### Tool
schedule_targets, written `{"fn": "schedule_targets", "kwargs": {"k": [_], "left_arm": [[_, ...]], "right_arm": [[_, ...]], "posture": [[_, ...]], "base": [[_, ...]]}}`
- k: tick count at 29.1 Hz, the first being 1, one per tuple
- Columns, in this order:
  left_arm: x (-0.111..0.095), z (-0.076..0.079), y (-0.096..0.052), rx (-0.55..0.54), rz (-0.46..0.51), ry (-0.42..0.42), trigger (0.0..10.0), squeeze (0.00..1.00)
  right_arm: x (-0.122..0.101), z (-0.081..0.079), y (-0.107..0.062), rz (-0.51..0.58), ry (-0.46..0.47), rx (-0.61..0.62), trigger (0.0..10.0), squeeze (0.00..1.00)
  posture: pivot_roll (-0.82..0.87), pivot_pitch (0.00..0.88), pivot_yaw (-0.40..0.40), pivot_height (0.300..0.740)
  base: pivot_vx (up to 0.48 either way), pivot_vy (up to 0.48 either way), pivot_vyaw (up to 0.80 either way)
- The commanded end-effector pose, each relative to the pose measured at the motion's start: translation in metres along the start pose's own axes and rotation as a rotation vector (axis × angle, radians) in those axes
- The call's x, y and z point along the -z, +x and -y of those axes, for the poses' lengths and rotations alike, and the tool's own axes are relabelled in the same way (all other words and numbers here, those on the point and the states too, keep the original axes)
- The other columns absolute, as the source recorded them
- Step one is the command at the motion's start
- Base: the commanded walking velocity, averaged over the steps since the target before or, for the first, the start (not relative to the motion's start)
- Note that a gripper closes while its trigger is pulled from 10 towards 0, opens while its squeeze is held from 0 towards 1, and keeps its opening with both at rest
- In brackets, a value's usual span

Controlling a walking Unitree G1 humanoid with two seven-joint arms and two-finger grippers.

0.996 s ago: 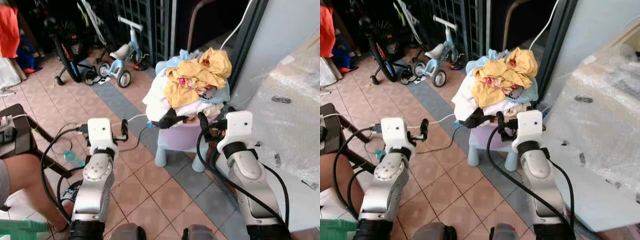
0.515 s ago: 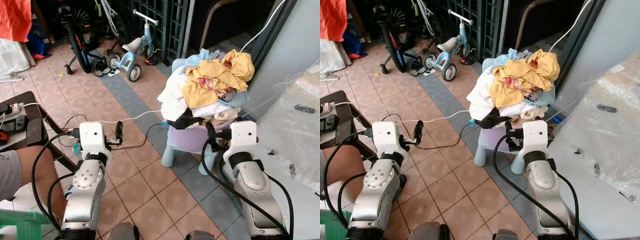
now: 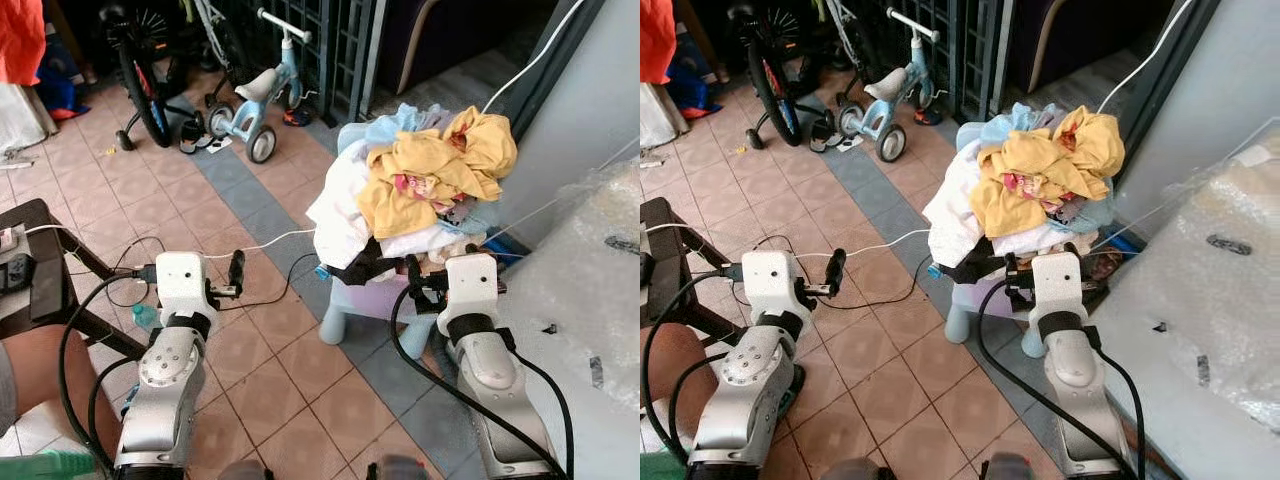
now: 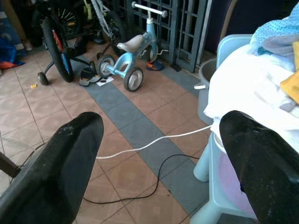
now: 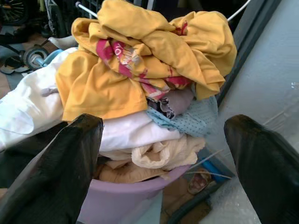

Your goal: Clothes washing

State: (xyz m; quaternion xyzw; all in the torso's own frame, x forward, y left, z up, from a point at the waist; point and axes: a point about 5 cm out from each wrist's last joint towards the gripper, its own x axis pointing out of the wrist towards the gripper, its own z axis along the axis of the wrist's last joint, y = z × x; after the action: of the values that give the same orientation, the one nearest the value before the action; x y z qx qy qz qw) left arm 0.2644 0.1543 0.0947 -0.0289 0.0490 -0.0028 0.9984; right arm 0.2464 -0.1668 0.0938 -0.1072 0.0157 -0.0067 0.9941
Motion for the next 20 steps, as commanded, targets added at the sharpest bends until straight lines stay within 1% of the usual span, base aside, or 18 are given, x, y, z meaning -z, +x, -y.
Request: {"fn": "schedule_targets", "kwargs": {"k": [1,2,3,4,5,6,7,8,9,11,12,13,14,15,19,20], "left_arm": [[0.005,0.005,0.000,0.022,-0.029,-0.020,10.0,0.00],[0.006,0.004,0.000,0.020,-0.037,-0.021,10.0,0.00],[0.006,0.005,0.001,0.021,-0.033,-0.020,10.0,0.00],[0.005,0.005,0.001,0.022,-0.027,-0.013,10.0,0.00],[0.004,0.005,0.002,0.022,-0.018,-0.005,10.0,0.00],[0.003,0.005,0.003,0.019,-0.006,0.009,10.0,0.00],[0.003,0.005,0.003,0.019,-0.006,0.009,10.0,0.00],[0.002,0.005,0.005,0.016,0.004,0.027,10.0,0.00],[0.000,0.005,0.007,0.008,0.033,0.032,10.0,0.00],[-0.001,0.005,0.008,0.006,0.044,0.060,10.0,0.00],[0.000,0.005,0.007,0.009,0.048,0.064,10.0,0.00],[0.001,0.004,0.006,0.006,0.050,0.079,10.0,0.00],[0.003,0.002,0.005,0.000,0.047,0.108,10.0,0.00],[0.004,0.002,0.004,0.005,0.045,0.114,10.0,0.00],[0.009,-0.001,0.005,0.010,0.031,0.103,10.0,0.00],[0.013,-0.005,0.009,-0.006,0.016,0.090,10.0,0.00]], "right_arm": [[0.000,0.002,0.000,0.014,0.015,-0.003,10.0,0.00],[-0.002,0.003,0.002,0.025,-0.009,0.006,10.0,0.00],[-0.002,0.004,0.002,0.027,-0.012,0.015,10.0,0.00],[-0.003,0.003,0.001,0.036,0.038,-0.007,10.0,0.00],[-0.004,0.003,0.000,0.044,0.110,-0.020,10.0,0.00],[-0.004,0.004,0.000,0.048,0.142,-0.013,10.0,0.00],[-0.004,0.004,0.000,0.048,0.142,-0.013,10.0,0.00],[-0.002,0.005,-0.001,0.042,0.147,-0.003,10.0,0.00],[0.001,0.006,0.000,0.030,0.144,0.013,10.0,0.00],[0.004,0.004,0.004,0.009,0.092,0.023,10.0,0.00],[0.005,0.002,0.006,0.008,0.043,0.032,10.0,0.00],[0.004,-0.002,0.007,0.025,0.059,0.011,10.0,0.00],[0.003,-0.005,0.009,0.036,0.092,0.015,10.0,0.00],[0.002,-0.005,0.010,0.040,0.107,0.032,10.0,0.00],[0.002,-0.006,0.012,0.053,0.101,0.027,10.0,0.00],[0.005,-0.006,0.013,0.049,0.100,0.030,10.0,0.00]], "posture": [[-0.04,0.099,0.044,0.740],[-0.04,0.099,0.044,0.740],[-0.04,0.095,0.045,0.740],[-0.04,0.095,0.045,0.740],[-0.05,0.092,0.047,0.740],[-0.05,0.090,0.047,0.740],[-0.05,0.090,0.047,0.740],[-0.05,0.084,0.047,0.740],[-0.05,0.073,0.048,0.740],[-0.05,0.059,0.052,0.740],[-0.05,0.049,0.056,0.740],[-0.05,0.038,0.060,0.740],[-0.05,0.035,0.061,0.740],[-0.05,0.028,0.065,0.740],[-0.05,0.014,0.068,0.740],[-0.05,0.003,0.069,0.740]], "base": [[0.334,0.000,0.00],[0.334,0.000,0.00],[0.300,0.000,0.00],[0.296,0.000,0.00],[0.300,0.000,0.00],[0.296,0.000,0.00],[0.296,0.000,0.00],[0.000,0.000,0.00],[0.000,0.000,0.00],[0.000,0.000,0.00],[0.000,0.000,0.00],[0.000,0.000,0.00],[0.000,0.000,0.00],[0.000,0.000,0.00],[0.000,0.000,0.00],[0.000,0.000,0.00]]}}
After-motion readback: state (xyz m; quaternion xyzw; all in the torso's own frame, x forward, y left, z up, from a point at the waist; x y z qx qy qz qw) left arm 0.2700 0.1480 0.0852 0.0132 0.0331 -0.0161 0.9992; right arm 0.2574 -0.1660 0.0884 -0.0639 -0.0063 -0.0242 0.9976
